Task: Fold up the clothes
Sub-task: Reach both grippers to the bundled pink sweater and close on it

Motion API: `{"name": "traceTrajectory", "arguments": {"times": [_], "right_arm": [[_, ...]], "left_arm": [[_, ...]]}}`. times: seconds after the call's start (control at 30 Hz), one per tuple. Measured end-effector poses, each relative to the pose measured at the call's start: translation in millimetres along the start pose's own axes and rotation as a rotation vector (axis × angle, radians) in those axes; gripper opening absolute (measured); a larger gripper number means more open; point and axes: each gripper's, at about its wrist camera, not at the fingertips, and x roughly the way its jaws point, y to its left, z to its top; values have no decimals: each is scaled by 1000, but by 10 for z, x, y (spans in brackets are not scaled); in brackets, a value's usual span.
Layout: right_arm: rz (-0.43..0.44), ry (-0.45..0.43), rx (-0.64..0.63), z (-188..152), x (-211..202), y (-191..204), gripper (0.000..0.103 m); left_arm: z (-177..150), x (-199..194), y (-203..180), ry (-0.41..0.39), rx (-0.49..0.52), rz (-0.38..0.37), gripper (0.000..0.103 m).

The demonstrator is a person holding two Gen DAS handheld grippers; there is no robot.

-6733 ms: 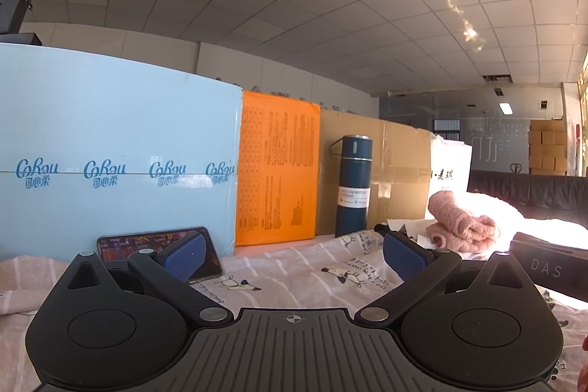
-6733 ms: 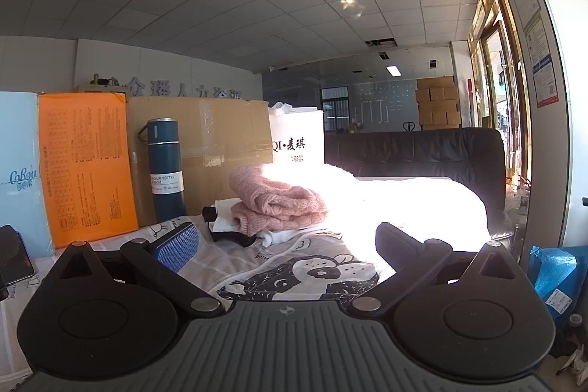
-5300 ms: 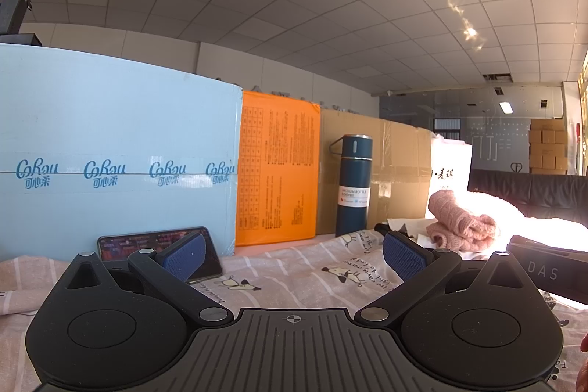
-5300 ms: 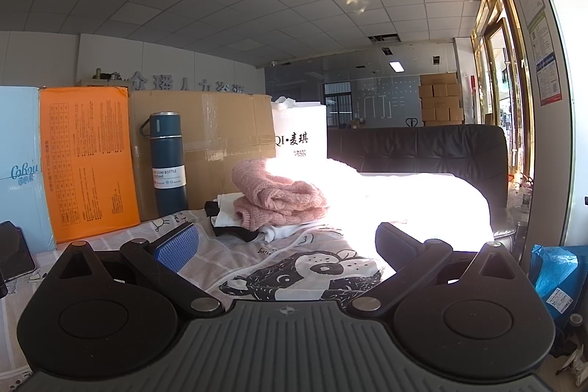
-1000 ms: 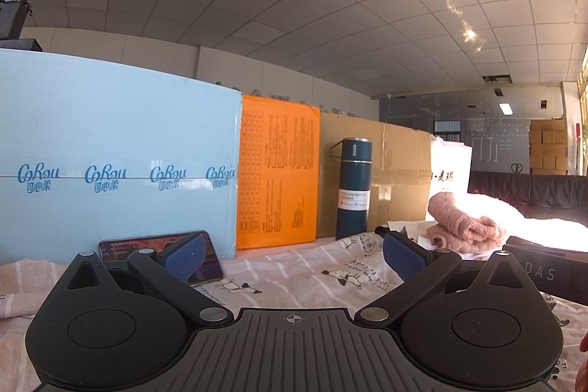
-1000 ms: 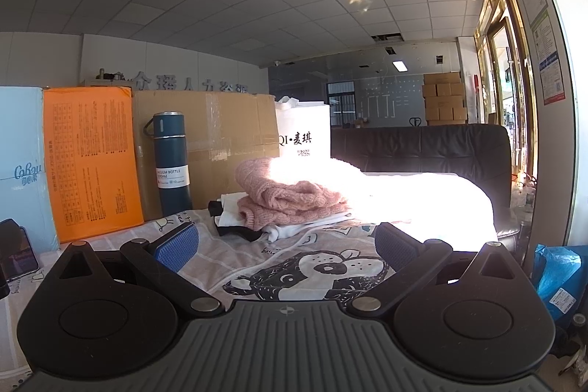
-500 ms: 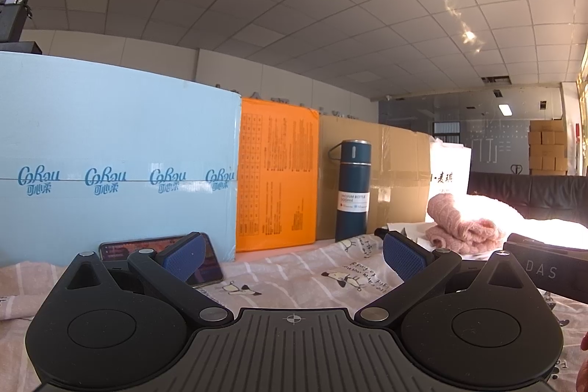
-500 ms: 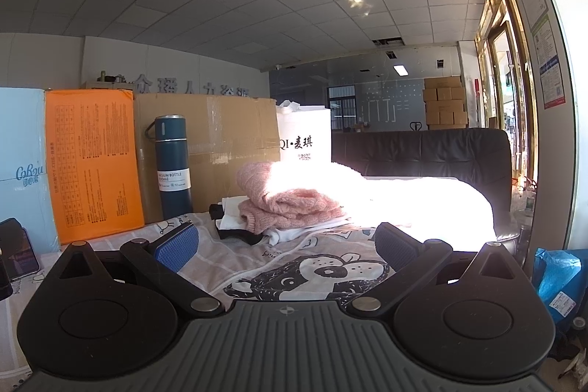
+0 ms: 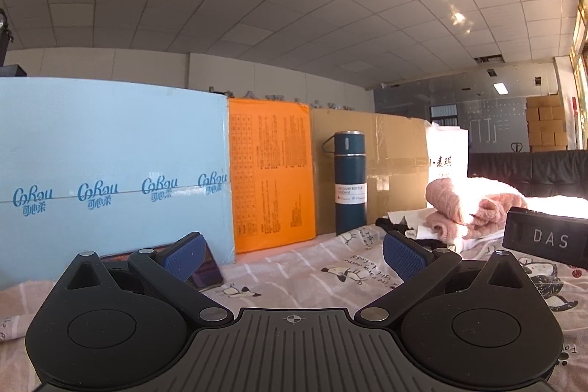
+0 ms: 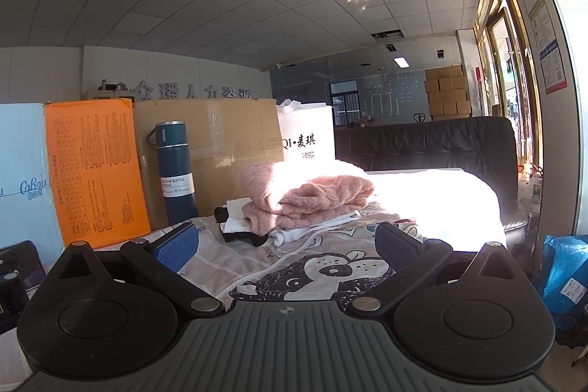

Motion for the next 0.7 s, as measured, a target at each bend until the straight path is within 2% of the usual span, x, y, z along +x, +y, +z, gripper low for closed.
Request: {"name": "traceTrajectory", "arguments": {"times": [0.1,0.2,0.33,0.53,0.6,0.7], "right_arm": [[46,-5,12,101,-2,-50,103],[89,-35,2,212,23,-107,103],[102,-64,-6,333,146,-287,103],[102,-50,9,449,571,-674,103],[96,-30,7,478,751,-771,103],[93,3,2,516,1046,-842,103]], "left_arm": [[94,11,-123,-15,45,11,103],[224,43,-224,-27,38,13,103],[358,148,-357,-37,47,8,103],[611,502,-583,-11,63,-82,103],[735,695,-608,25,12,-127,103],[847,1020,-591,111,-143,-158,103]]}}
